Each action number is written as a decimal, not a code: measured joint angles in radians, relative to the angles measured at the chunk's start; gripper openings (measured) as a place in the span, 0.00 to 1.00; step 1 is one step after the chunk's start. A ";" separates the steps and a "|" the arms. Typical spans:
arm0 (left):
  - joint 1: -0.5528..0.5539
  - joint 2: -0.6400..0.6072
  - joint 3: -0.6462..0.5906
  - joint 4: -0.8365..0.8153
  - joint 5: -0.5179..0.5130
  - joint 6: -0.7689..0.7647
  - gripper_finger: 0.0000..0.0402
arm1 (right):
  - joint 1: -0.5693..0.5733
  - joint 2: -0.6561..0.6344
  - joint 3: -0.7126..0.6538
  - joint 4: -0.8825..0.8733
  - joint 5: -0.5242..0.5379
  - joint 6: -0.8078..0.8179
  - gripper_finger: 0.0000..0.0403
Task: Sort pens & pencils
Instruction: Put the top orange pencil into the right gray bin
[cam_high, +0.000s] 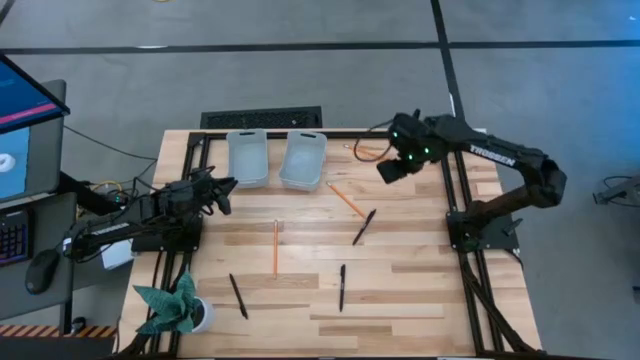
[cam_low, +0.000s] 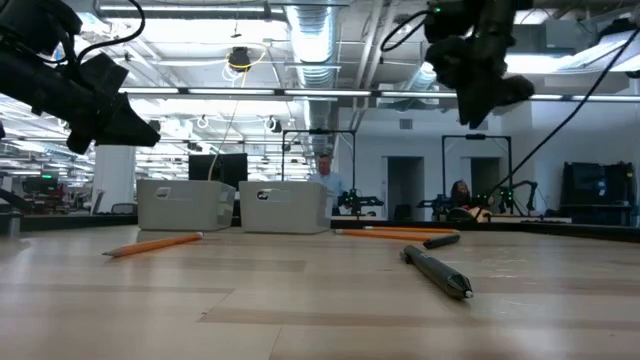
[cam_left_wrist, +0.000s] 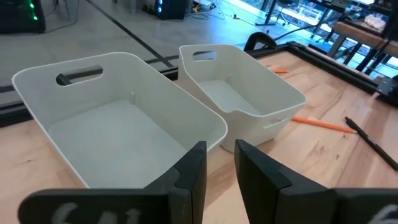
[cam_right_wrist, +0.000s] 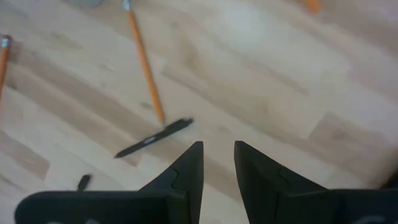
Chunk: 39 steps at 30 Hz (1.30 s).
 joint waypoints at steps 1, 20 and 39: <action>0.000 0.000 0.000 0.001 -0.004 0.000 0.18 | 0.011 -0.016 -0.028 0.016 -0.001 0.027 0.29; 0.000 0.000 0.000 0.005 -0.026 0.000 0.18 | 0.205 -0.074 -0.239 0.308 0.060 0.231 0.60; 0.000 0.000 0.000 -0.001 -0.032 -0.006 0.18 | 0.062 0.180 -0.232 0.557 0.128 -0.268 0.59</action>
